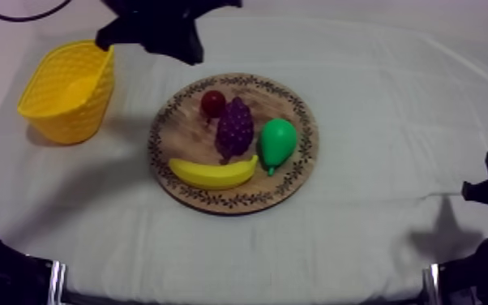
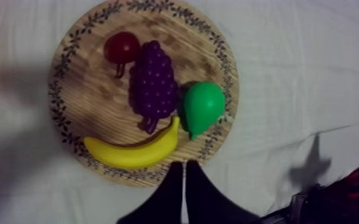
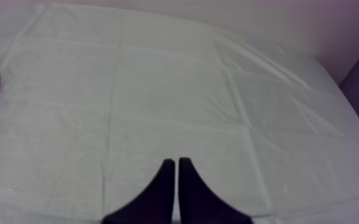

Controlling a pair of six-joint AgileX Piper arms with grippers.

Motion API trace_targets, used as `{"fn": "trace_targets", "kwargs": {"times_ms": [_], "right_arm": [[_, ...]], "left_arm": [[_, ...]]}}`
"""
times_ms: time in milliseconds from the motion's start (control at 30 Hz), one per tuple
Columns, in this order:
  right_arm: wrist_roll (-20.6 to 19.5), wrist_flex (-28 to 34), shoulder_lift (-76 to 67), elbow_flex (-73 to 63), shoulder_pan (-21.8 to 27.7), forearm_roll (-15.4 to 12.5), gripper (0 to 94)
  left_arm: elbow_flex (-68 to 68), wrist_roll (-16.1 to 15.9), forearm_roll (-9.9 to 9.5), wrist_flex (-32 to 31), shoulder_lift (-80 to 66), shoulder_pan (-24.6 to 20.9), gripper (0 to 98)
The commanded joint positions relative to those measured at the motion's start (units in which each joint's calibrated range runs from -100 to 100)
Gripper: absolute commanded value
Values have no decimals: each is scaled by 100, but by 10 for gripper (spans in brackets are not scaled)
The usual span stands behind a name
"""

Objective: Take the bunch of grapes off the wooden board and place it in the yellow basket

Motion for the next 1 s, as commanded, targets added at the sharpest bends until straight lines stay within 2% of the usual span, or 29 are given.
{"fn": "trace_targets", "kwargs": {"times_ms": [0, 100, 233, 333, 500, 633, 767, 967], "right_arm": [[-2, -3, -2, -5, 0, -1, 3], [-2, -3, -2, -5, 0, -1, 3], [-2, -3, -2, -5, 0, -1, 3], [-2, -3, -2, -5, 0, -1, 3], [-2, -3, -2, -5, 0, -1, 3], [-2, -3, -2, -5, 0, -1, 3], [-2, -3, -2, -5, 0, -1, 3], [-2, -3, -2, -5, 0, -1, 3]], "left_arm": [[-600, 19, -6, 92, 554, 42, 0], [-831, 54, 0, 149, 917, 93, 16], [-855, 149, 40, 158, 1201, 111, 114], [-794, 177, 67, 107, 1312, 113, 284], [-733, 184, 69, 37, 1406, 111, 654], [-676, 273, 57, 15, 1443, 86, 849], [-588, 368, 41, -70, 1493, 31, 931], [-453, 284, 86, -192, 1770, -77, 957]]}}
